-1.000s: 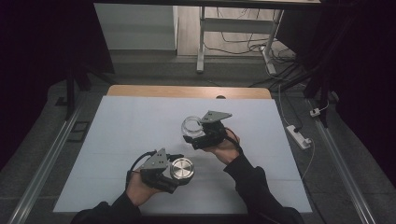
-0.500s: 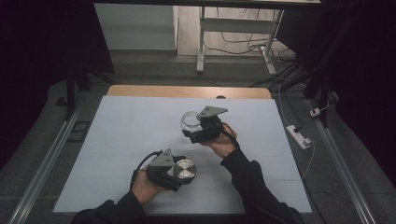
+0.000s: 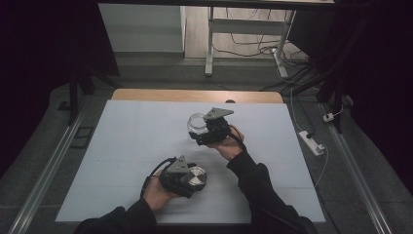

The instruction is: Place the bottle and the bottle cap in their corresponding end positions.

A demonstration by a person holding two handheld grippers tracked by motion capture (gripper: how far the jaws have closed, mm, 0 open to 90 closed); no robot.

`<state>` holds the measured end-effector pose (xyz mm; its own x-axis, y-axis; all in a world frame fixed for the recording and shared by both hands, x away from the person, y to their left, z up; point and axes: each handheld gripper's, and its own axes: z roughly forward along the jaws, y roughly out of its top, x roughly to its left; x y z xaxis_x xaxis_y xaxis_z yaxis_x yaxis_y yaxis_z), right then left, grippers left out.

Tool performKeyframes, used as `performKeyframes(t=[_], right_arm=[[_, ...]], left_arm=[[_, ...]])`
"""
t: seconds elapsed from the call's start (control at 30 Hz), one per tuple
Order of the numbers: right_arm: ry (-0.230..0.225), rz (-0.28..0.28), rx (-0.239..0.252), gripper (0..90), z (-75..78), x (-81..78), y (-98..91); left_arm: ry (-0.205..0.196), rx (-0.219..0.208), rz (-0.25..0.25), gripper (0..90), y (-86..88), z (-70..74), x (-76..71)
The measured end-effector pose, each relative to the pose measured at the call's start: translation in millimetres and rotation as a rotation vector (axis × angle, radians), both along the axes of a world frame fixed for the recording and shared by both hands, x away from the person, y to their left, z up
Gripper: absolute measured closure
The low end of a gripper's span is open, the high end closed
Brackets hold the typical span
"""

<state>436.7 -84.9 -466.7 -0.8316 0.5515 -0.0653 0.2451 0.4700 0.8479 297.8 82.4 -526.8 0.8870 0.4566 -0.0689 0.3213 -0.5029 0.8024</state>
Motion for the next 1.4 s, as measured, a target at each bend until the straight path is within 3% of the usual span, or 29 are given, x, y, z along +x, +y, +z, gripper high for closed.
performKeyframes(t=[0.53, 0.97, 1.23, 1.4], right_arm=[[0.032, -0.003, -0.027, 14.5, -20.0, 6.4, 0.7], [0.058, 0.013, -0.033, 14.5, -32.7, 6.6, 5.2], [0.062, 0.028, -0.039, 14.3, -37.0, 7.7, 3.8], [0.065, 0.043, -0.035, 14.0, -37.6, 8.9, 2.1]], left_arm=[[0.031, 0.094, 0.024, 20.2, -11.0, -11.6, 11.7], [0.05, 0.112, 0.043, 20.1, -10.6, -14.1, 13.3], [0.059, 0.165, 0.038, 19.9, -13.4, -15.7, 13.2], [0.061, 0.173, 0.037, 19.7, -13.8, -15.8, 13.6]])
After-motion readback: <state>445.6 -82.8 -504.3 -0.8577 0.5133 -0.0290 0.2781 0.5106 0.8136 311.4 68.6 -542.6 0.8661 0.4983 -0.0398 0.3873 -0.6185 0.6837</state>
